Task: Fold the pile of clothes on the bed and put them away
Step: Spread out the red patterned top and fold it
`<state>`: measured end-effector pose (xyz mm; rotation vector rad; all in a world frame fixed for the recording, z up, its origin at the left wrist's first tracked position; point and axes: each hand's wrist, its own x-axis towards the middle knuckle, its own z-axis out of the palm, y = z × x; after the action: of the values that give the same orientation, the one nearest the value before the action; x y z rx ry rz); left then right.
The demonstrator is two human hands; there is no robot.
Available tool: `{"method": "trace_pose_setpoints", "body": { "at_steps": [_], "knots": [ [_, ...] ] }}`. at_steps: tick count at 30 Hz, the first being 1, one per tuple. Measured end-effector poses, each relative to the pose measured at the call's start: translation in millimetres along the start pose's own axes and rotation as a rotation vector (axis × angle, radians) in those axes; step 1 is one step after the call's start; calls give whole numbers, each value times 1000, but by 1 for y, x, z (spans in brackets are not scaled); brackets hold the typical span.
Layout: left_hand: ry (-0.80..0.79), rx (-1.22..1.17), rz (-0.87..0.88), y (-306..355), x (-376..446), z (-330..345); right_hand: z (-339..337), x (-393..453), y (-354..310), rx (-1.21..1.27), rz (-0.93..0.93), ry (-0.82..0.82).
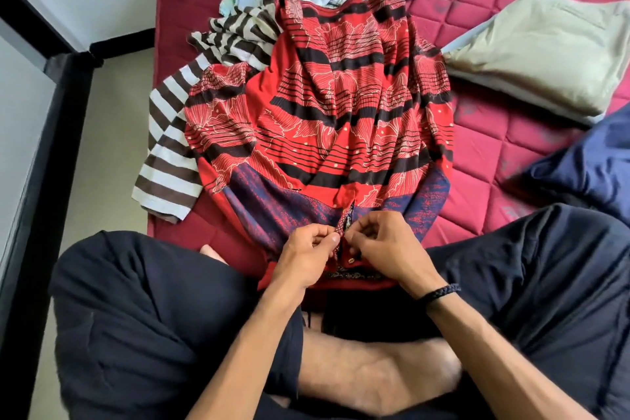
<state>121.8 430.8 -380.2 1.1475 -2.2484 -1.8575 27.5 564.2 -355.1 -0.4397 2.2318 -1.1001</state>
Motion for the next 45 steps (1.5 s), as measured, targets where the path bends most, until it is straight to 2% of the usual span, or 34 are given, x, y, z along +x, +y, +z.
{"method": "trace_pose_setpoints", "body": {
  "at_steps": [4,10,18,25,29,35,41,43,45],
  "knots": [
    [13,-110,-12,2,-1,2,2,-2,-4,51,-32,85],
    [54,-212,-24,3,-4,4,3,-1,-3,39,-52,127],
    [30,-198,-1,4,-5,4,6,3,10,209,29,70],
    [179,-110,65,1,-6,11,5,2,5,264,45,48],
    [252,-23,151,6,-9,16,10,5,11,240,43,109],
    [138,-174,62,9,-4,4,7,8,9,323,3,138],
    [-17,-288,-38,32,25,-13,-8,34,-12,423,-79,24],
    [-16,-261,0,41,36,-16,-15,45,-22,426,-84,19],
    [36,-75,131,46,39,-21,-15,52,-23,377,-72,18]
  ]
}}
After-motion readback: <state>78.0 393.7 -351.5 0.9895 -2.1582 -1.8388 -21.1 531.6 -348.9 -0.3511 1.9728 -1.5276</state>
